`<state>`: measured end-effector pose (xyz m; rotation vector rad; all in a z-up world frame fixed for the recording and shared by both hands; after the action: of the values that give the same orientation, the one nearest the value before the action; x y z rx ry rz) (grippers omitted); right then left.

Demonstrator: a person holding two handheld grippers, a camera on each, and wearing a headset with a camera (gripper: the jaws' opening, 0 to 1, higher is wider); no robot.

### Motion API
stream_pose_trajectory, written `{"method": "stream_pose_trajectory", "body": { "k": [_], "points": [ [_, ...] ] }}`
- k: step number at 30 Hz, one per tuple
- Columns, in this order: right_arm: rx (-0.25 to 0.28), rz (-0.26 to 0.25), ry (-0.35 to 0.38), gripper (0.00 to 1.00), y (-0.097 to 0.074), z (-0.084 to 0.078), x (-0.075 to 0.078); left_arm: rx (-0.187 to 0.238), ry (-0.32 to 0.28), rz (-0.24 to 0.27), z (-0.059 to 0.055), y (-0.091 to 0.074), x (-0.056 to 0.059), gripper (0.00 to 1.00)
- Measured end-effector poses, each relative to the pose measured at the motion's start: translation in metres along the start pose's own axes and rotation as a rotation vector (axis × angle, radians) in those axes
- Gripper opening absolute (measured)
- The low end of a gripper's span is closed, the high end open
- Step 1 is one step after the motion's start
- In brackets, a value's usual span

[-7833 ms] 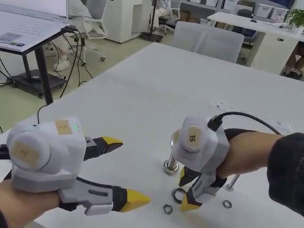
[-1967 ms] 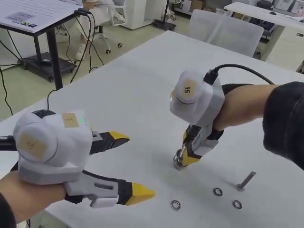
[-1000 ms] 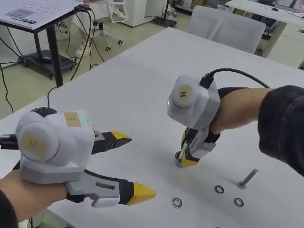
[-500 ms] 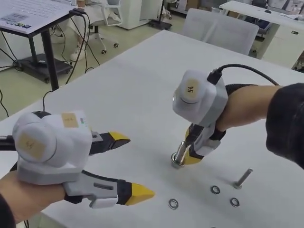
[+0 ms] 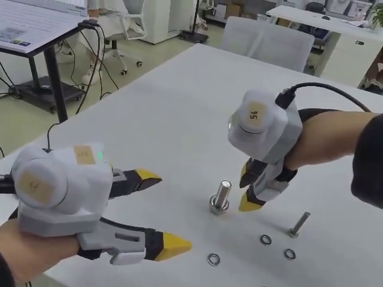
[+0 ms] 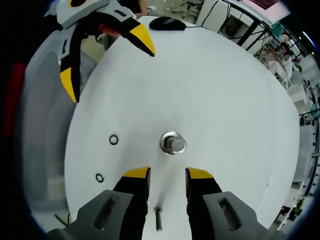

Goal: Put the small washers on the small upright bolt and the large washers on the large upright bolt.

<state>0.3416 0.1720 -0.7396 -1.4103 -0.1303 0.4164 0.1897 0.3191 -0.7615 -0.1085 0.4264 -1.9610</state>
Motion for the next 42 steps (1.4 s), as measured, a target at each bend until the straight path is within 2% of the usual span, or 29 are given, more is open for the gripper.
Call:
{"method": "stream_pose_trajectory", "body": {
  "k": [11, 22, 33, 42],
  "points": [
    [0.012, -0.003, 0.024, 0.29, -0.001, -0.013, -0.015, 0.003, 0.015, -0.006, 0.004, 0.000, 0.001, 0.68],
    [0.018, 0.008, 0.030, 0.29, 0.003, -0.017, -0.033, 0.007, 0.022, -0.010, 0.005, 0.000, 0.001, 0.67],
    [0.020, 0.029, 0.021, 0.29, 0.010, -0.015, -0.055, 0.015, 0.028, -0.011, 0.007, -0.003, 0.003, 0.67],
    [0.022, 0.044, 0.002, 0.29, 0.015, -0.007, -0.067, 0.020, 0.030, -0.010, 0.009, -0.007, 0.003, 0.66]
  ]
}}
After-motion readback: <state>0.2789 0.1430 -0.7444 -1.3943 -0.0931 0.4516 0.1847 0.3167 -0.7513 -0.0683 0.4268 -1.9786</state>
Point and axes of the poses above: the centre of the closed fingertips' face, and the gripper's own axes: y roughly forward along the fingers, x roughly to its right, z roughly out of its top, the point moved 9 cm from there along -y, roughly backward along the fingers, and after that the axes turned 15 degrees about z, right-handed, at the moved point
